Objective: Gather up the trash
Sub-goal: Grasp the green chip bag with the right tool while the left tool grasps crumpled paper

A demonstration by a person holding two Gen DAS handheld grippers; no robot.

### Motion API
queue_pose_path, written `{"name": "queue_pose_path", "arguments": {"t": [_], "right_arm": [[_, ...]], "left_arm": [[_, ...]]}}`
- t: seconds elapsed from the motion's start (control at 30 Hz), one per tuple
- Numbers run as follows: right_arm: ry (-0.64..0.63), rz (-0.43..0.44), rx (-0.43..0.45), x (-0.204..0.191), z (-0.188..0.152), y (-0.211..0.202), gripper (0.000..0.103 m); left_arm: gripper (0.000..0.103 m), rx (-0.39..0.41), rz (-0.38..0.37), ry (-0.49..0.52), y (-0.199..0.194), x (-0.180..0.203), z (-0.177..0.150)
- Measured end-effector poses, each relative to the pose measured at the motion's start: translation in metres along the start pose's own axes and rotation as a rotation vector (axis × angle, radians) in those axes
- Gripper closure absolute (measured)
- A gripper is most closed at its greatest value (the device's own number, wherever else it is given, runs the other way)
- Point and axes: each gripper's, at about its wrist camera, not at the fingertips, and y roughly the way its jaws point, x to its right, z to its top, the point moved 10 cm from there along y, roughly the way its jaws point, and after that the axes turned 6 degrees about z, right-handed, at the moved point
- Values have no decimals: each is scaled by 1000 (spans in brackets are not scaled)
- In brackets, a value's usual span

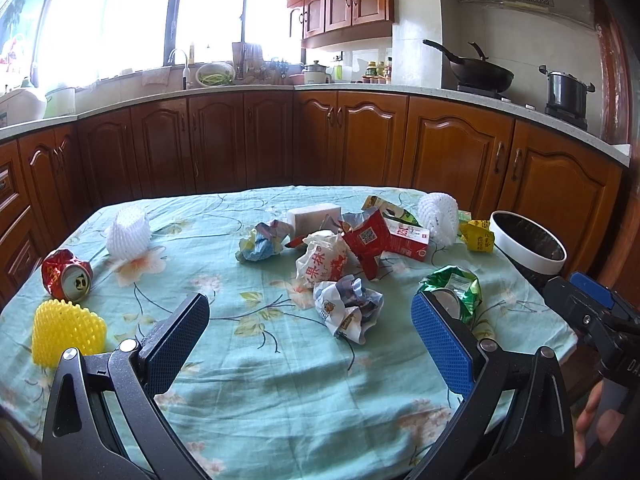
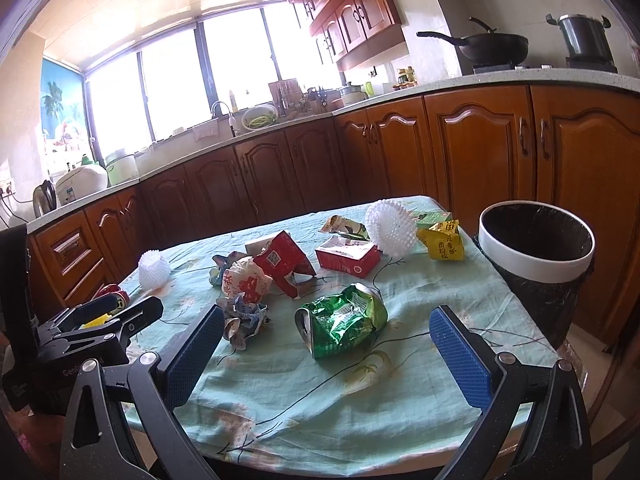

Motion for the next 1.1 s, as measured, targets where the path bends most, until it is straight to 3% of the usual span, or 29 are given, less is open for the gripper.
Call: {"name": "queue_pose_path", "arguments": {"t": [0.17,0.43,0.7,0.97,1.1], "right_arm": [[144,36,-64,22,-9,16,3],[314,106,-185,39,-27,49,42],[443,164,-275,45,-48,80,43],[554,206,-289,58,-44,100,43],[596,233,-293,60,-39,108,44]], "left_arm": [[0,-63,-15,-10,17,1,-7],[0,-142,-45,28,47,16,-12],[10,-219,-58,48,79,24,-21],[20,-307,-89,56,109,35,-32],[39,-350,-120,66,118,44,-40]]}}
